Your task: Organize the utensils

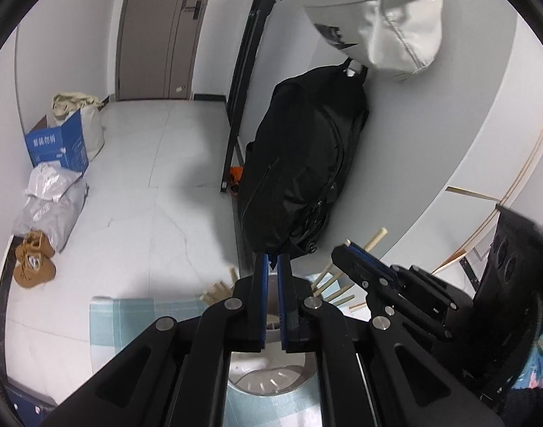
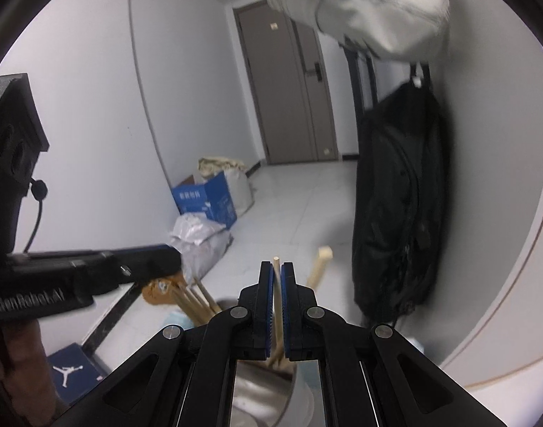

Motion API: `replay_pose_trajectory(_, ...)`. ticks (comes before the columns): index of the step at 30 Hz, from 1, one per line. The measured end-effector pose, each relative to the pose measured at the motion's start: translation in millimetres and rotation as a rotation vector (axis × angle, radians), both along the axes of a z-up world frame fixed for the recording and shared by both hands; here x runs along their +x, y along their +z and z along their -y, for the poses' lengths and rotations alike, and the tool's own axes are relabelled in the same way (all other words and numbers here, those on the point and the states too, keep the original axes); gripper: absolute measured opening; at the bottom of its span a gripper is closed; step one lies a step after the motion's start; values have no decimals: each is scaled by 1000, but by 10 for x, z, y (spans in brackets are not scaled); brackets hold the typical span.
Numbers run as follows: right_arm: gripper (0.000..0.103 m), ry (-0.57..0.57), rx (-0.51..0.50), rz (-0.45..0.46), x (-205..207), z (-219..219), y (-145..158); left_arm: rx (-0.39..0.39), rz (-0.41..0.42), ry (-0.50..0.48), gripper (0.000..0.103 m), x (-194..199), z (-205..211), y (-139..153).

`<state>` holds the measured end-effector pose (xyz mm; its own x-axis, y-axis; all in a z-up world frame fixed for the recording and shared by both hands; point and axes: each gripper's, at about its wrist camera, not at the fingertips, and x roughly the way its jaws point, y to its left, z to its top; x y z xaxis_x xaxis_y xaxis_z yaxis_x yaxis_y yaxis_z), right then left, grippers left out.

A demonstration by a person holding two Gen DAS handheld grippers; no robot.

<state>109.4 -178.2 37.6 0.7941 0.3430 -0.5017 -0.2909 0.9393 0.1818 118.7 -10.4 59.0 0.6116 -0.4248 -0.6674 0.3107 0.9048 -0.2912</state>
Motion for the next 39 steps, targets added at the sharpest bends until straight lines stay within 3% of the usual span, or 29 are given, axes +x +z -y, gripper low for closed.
replay_pose_trajectory(5,5,46,-20,-59,-59,-59,-103,-52,-43,10,1,7,-47,-27)
replay_pose_trajectory(8,7,48,-5,-45,-166,-26,-78,-49,-59,15,1,-19,-34,6)
replay_pose_trajectory(9,12,47,9,-34,-213,7,-49,-47,-57,17,1,-30,-35,16)
replay_pose_trajectory(10,29,39,23,-21,-261,48,-12,-37,-49,24,3,-50,-33,40)
replay_pose_trajectory(13,50,17,68,29,-403,161,115,-15,-27,53,31,-134,-47,98)
replay_pose_trajectory(14,53,7,77,51,-469,210,171,-27,-15,67,48,-181,-69,118)
replay_pose_trajectory(15,60,-6,78,63,-507,239,212,-34,-2,82,58,-225,-92,131)
replay_pose_trajectory(24,85,-57,128,126,-921,462,392,29,69,144,62,-568,-100,228)
replay_pose_trajectory(27,89,-57,119,145,-1047,455,430,48,95,169,74,-693,-109,257)
replay_pose_trajectory(31,98,-61,110,174,-1252,439,457,56,142,197,75,-862,-142,325)
replay_pose_trajectory(39,102,-47,118,211,-1536,444,483,89,243,252,85,-1209,-142,391)
